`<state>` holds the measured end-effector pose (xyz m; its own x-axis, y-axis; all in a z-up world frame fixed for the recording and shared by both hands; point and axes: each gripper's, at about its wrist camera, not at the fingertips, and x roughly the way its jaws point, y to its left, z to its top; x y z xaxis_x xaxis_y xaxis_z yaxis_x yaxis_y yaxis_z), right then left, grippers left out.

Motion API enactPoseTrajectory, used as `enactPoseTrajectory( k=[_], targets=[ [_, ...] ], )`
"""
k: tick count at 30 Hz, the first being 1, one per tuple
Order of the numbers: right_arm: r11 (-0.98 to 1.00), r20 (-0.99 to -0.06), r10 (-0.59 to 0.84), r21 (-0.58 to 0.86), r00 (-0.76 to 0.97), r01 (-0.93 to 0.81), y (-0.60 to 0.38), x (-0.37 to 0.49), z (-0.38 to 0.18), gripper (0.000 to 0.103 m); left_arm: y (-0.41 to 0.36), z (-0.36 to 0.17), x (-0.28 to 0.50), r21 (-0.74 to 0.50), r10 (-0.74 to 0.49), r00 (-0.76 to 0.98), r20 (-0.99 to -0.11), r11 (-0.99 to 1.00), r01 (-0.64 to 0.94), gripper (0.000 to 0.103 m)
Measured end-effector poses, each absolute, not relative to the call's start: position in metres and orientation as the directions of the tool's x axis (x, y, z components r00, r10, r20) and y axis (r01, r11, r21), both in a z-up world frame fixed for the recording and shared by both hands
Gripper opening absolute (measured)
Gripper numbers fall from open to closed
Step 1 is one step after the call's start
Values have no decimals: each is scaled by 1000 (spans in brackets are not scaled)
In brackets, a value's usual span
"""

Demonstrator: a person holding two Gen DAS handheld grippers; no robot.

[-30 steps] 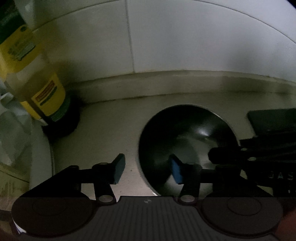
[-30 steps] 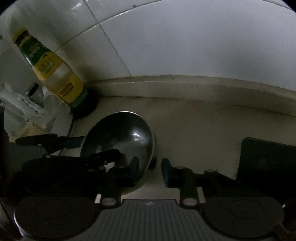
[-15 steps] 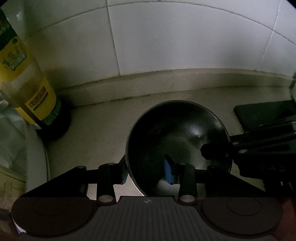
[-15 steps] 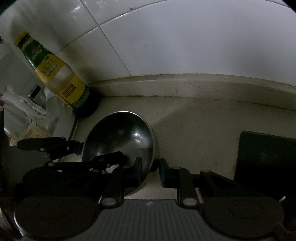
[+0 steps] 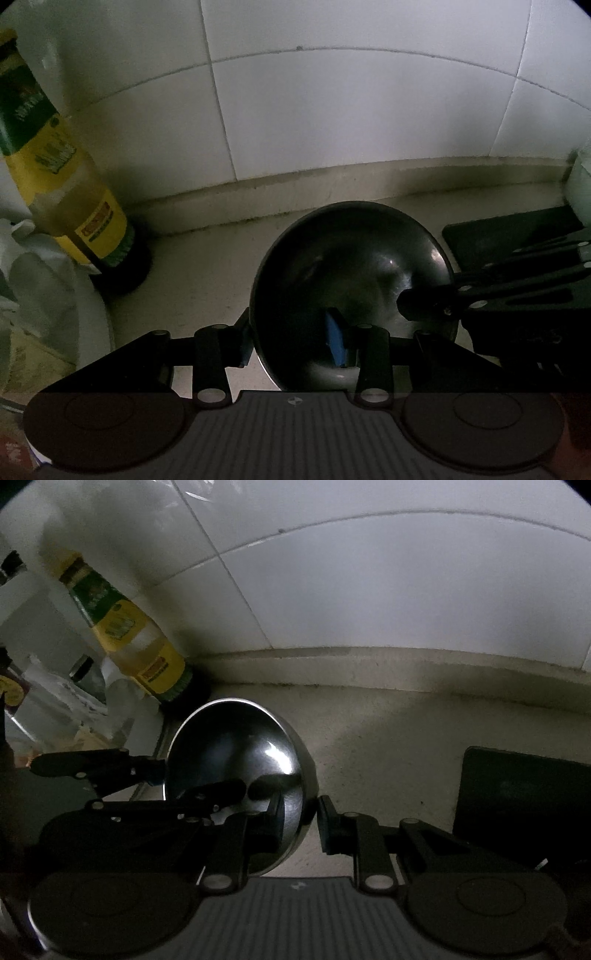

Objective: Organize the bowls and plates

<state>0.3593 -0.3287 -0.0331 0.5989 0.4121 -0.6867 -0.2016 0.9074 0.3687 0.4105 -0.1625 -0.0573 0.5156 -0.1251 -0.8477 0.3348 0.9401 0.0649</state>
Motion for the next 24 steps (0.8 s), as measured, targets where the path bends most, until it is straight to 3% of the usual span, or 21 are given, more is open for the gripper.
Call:
enactPoseTrajectory(
  k=[24],
  targets=[
    [912,-654,408,327,637,-247,-321,320,3,18,-158,-26,378,85,-129,562,-817,937,338,52]
  ],
)
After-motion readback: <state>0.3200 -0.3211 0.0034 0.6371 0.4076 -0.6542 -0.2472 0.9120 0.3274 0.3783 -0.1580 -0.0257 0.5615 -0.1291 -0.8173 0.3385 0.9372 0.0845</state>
